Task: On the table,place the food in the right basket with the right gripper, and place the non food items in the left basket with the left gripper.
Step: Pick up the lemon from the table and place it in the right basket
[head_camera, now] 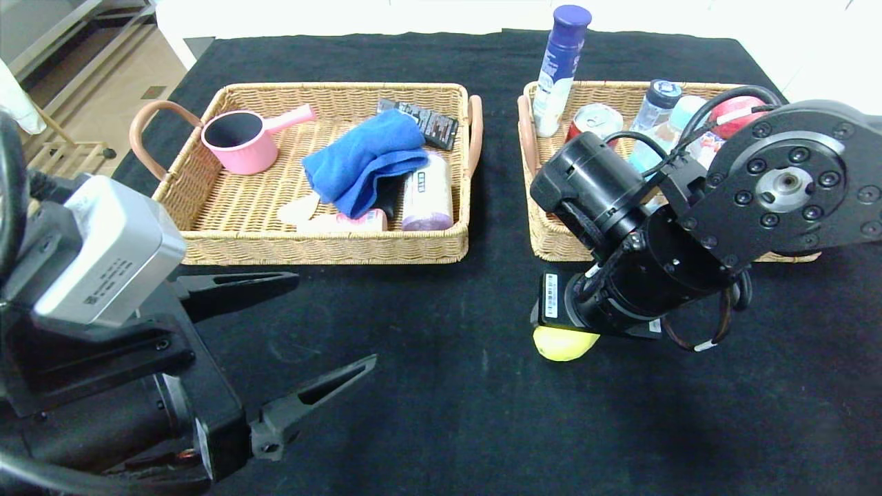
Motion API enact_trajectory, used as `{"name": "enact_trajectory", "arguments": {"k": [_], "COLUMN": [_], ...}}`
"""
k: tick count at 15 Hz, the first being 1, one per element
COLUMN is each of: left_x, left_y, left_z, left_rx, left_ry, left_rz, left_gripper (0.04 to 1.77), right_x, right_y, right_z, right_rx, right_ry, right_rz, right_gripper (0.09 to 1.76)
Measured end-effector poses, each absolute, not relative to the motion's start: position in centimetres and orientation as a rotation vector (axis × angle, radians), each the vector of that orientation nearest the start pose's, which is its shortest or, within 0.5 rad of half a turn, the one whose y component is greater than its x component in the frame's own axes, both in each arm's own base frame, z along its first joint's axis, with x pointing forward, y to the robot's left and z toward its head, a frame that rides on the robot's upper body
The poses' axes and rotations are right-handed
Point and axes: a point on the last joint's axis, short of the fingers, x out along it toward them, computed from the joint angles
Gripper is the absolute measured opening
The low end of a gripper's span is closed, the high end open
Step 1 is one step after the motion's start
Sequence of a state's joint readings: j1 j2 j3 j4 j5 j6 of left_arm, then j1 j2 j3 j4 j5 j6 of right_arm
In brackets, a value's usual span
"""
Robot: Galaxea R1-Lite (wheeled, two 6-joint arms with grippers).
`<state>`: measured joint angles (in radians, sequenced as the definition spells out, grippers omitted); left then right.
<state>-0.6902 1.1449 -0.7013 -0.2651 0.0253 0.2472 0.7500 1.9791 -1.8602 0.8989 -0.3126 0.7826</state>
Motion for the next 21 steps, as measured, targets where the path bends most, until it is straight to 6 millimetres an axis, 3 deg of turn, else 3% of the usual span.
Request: {"name": "enact_trajectory", "arguments": {"k": [8, 12, 21], "left_x": [13.0, 13.0, 13.2], "left_y": [-10.7, -10.6, -10.8], "left_z": [24.8, 24.8, 24.6], "left_rx": [0.304, 0.315, 0.319], "left_ry": [0.087, 0.075, 0.087], "left_rz": [-0.683, -0.682, -0.683], "left_gripper": [1.72, 1.72, 1.72], "right_x": [26.3, 25.6, 22.8], "right_y": [23.7, 23.1, 19.7], "right_z": [24.3, 25.2, 26.9], "right_rx": [0.211, 0.220, 0.182], "right_ry": [0.962, 0.946, 0.906], "right_rz": [0.025, 0.032, 0.012], "right_gripper": [1.17, 1.17, 1.16]}}
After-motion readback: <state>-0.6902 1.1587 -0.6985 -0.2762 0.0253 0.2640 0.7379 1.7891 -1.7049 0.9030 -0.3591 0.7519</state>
